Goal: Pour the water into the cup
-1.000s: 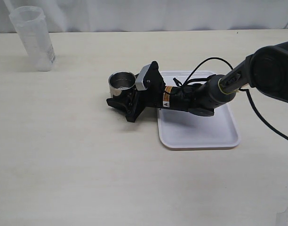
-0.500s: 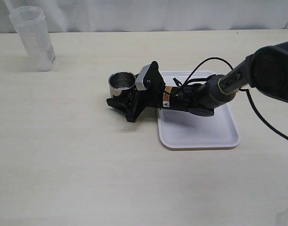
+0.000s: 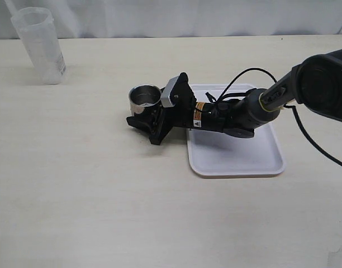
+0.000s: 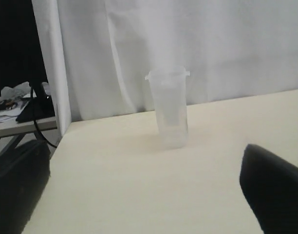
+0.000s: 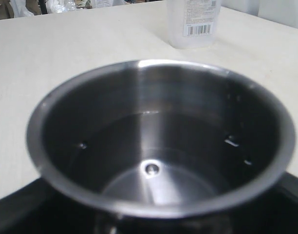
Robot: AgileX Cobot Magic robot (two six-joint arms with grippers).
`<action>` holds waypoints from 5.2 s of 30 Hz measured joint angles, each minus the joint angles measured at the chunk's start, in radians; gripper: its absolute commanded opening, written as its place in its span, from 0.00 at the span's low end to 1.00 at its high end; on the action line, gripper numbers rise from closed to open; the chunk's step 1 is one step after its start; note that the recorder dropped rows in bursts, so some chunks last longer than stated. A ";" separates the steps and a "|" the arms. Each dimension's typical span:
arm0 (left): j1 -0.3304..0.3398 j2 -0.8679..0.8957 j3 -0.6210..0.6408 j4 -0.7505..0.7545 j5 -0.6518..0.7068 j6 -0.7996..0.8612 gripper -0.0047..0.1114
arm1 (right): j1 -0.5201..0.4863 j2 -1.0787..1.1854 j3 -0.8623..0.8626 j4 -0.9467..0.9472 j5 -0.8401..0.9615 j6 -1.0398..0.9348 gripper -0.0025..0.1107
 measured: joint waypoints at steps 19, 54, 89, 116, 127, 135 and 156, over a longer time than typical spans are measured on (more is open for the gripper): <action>0.000 0.000 0.073 0.000 0.054 -0.008 0.95 | 0.000 0.000 0.000 0.000 0.000 0.000 0.15; 0.000 0.000 0.073 0.005 0.056 -0.107 0.90 | 0.000 0.000 0.000 0.000 0.000 0.000 0.15; 0.000 0.000 0.073 0.008 0.063 -0.117 0.04 | 0.000 0.000 0.000 0.000 0.000 0.000 0.15; 0.000 0.000 0.073 -0.008 0.063 -0.117 0.04 | 0.000 0.000 0.000 0.000 0.000 0.000 0.15; 0.000 0.000 0.073 -0.008 0.063 -0.117 0.04 | 0.001 0.000 0.000 0.002 0.000 0.000 0.15; 0.000 0.000 0.073 -0.008 0.063 -0.117 0.04 | 0.001 0.000 0.000 0.004 0.000 0.000 0.06; 0.000 0.000 0.073 -0.008 0.063 -0.117 0.04 | -0.009 -0.154 0.000 -0.006 0.082 0.010 0.06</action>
